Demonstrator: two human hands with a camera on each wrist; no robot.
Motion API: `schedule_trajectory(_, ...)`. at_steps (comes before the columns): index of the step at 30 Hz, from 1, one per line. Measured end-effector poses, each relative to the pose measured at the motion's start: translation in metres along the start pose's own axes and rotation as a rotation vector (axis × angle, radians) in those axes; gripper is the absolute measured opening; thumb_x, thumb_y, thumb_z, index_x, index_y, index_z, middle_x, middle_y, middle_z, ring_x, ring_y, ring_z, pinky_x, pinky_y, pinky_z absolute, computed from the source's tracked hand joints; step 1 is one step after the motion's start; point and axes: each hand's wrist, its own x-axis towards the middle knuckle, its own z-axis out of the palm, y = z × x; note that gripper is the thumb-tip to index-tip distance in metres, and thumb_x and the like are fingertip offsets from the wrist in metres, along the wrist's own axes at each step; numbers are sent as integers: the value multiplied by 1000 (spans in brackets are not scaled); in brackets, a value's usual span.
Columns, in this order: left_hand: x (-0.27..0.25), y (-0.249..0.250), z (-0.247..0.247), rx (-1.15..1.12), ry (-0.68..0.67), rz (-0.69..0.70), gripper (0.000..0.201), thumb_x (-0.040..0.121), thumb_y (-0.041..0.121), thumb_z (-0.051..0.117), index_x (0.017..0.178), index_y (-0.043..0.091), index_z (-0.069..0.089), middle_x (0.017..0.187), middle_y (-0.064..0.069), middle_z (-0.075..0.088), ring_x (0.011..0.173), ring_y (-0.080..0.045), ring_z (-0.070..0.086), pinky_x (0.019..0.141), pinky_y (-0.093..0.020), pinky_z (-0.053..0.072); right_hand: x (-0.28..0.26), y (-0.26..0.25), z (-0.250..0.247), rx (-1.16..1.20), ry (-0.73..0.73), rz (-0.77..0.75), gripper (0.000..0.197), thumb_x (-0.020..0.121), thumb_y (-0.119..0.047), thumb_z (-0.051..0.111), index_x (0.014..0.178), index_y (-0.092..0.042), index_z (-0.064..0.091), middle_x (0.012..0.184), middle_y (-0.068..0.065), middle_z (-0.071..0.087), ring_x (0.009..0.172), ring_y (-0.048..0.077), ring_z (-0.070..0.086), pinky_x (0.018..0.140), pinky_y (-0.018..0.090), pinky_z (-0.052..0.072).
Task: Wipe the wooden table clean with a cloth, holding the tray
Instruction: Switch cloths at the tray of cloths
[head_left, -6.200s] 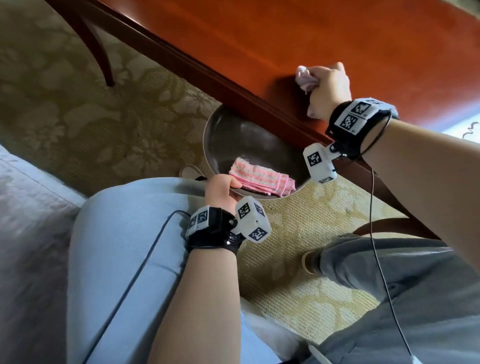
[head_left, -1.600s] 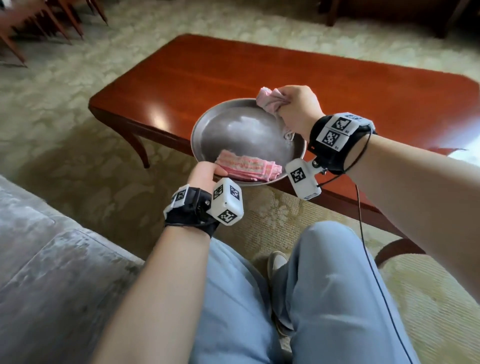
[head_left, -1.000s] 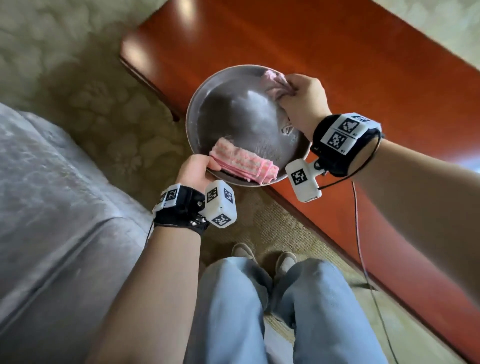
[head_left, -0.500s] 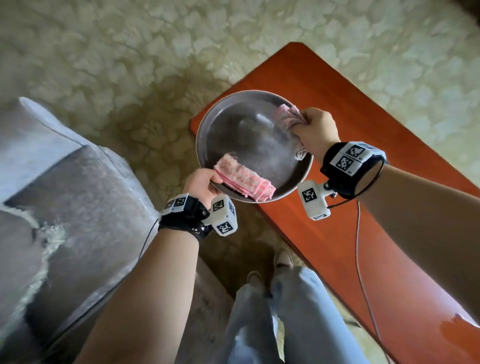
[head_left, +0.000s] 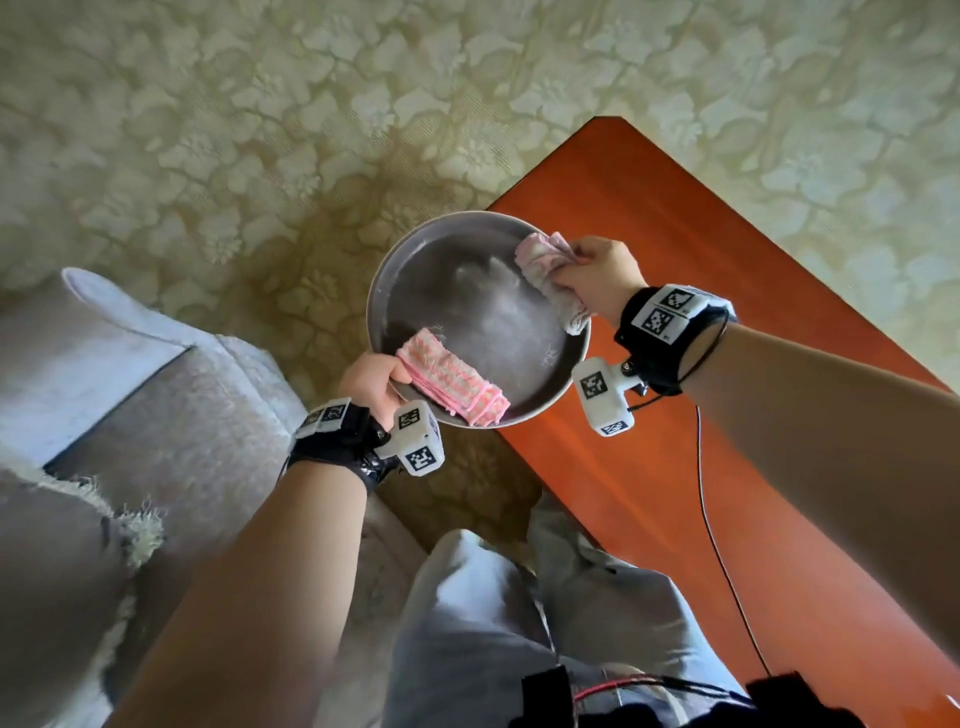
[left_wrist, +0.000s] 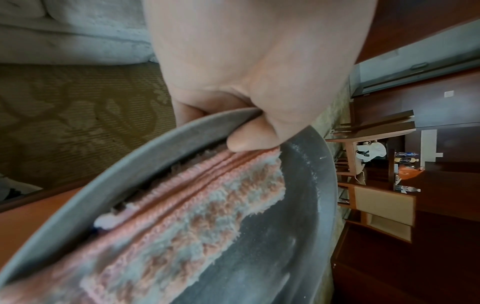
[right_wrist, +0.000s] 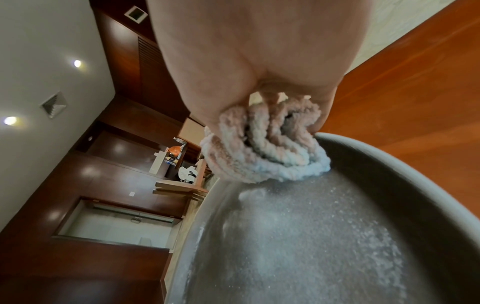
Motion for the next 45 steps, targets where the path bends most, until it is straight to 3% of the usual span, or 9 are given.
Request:
schedule_trajectory(5, 38, 30, -4, 18, 29, -12, 25, 98, 2, 36, 76, 11, 43, 75, -5, 46, 62, -19, 46, 55, -29, 40, 36, -8, 21, 30, 13, 51, 13, 86, -18, 65, 99, -22, 66, 87, -2, 62, 74, 14, 57, 59, 23, 47)
schedule_trajectory(12, 132, 62, -36, 124, -37, -52, 22, 87, -6, 56, 69, 6, 51, 78, -3, 47, 71, -10, 45, 62, 0, 34, 86, -20, 69, 100, 65, 199, 23, 86, -18, 68, 109, -15, 69, 89, 0, 63, 78, 14, 56, 69, 27, 51)
schedule_trajectory(16, 168, 110, -42, 308, -10, 52, 32, 90, -8, 41, 63, 9, 37, 62, -6, 38, 56, -17, 40, 48, -12, 38, 114, -24, 102, 126, 148, 282, 18, 87, -12, 66, 104, -7, 68, 81, -1, 57, 72, 11, 51, 49, 8, 37)
schedule_trajectory(20, 201, 143, -37, 363, -43, -57, 23, 83, -7, 38, 67, 8, 34, 65, -6, 36, 56, -23, 39, 52, -27, 38, 142, -16, 134, 150, 242, 374, 2, 84, -14, 67, 83, -15, 65, 72, -2, 56, 63, 10, 48, 49, 15, 36)
schedule_trajectory(27, 273, 130, -26, 495, -74, -99, 21, 85, -4, 45, 66, 3, 42, 64, -10, 37, 61, -27, 38, 53, -34, 35, 169, 39, 194, 197, 349, 532, 23, 84, -15, 65, 65, -23, 53, 63, -11, 52, 57, 4, 46, 49, 15, 37)
schedule_trajectory(30, 297, 114, -22, 489, -90, -69, 5, 79, -1, 51, 82, 1, 54, 74, -12, 47, 80, -25, 44, 63, -38, 43, 179, 65, 217, 198, 371, 564, 10, 83, -18, 64, 74, -19, 60, 69, -7, 57, 60, 7, 50, 56, 20, 39)
schedule_trajectory(34, 356, 81, -22, 394, -103, -46, 60, 46, 7, 48, 104, 7, 66, 92, -14, 67, 85, -32, 62, 76, -38, 53, 193, 95, 243, 233, 389, 609, 5, 81, -23, 66, 86, -22, 65, 76, -5, 63, 69, 12, 57, 59, 19, 42)
schedule_trajectory(40, 344, 92, -7, 359, -64, 47, 72, 72, -8, 47, 139, 15, 54, 118, -5, 66, 105, -22, 61, 79, -27, 50, 206, 113, 263, 273, 432, 638, 7, 74, -27, 63, 79, -23, 65, 80, -1, 69, 78, 23, 68, 74, 38, 58)
schedule_trajectory(45, 352, 92, -2, 401, -71, 55, 89, 55, 6, 50, 143, 17, 52, 128, -5, 66, 120, -27, 60, 90, -29, 50, 210, 114, 265, 279, 469, 632, 9, 79, -30, 65, 76, -24, 59, 70, -11, 59, 64, 8, 55, 64, 25, 47)
